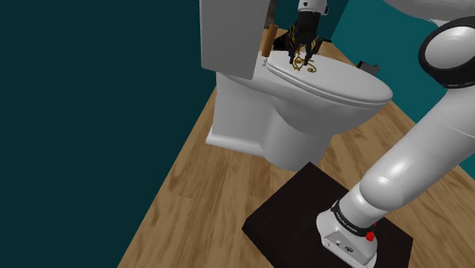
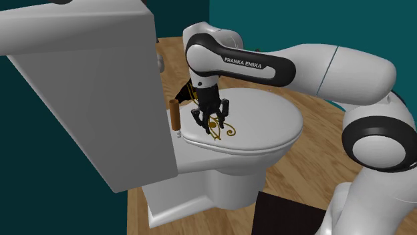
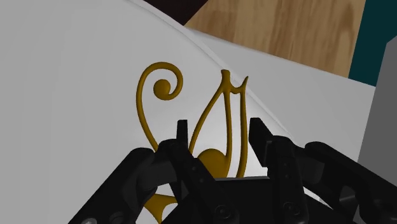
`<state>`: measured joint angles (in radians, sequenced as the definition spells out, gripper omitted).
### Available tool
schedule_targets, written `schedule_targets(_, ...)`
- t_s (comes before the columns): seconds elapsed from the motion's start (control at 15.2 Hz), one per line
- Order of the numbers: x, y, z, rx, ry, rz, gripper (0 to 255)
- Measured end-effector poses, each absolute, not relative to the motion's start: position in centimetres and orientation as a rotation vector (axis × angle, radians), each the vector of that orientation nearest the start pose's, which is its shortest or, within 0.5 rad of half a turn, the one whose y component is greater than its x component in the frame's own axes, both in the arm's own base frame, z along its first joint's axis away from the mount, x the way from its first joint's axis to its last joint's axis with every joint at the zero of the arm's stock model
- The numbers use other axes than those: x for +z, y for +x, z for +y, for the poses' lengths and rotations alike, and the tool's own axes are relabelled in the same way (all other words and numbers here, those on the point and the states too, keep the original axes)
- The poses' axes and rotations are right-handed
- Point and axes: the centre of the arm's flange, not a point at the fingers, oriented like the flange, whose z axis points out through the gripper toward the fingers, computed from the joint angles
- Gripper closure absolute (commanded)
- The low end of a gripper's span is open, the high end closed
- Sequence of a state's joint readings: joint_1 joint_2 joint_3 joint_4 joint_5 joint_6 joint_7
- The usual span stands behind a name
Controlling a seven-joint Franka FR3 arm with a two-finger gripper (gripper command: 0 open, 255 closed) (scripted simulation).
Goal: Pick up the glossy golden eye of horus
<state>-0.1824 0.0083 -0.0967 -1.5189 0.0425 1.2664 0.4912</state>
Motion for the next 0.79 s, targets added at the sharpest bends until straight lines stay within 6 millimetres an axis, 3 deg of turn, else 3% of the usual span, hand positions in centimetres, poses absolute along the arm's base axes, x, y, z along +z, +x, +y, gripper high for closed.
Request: schedule_targets(0.79, 68.2, 50.5, -13.8, 0.413, -2.878, 1.153, 255)
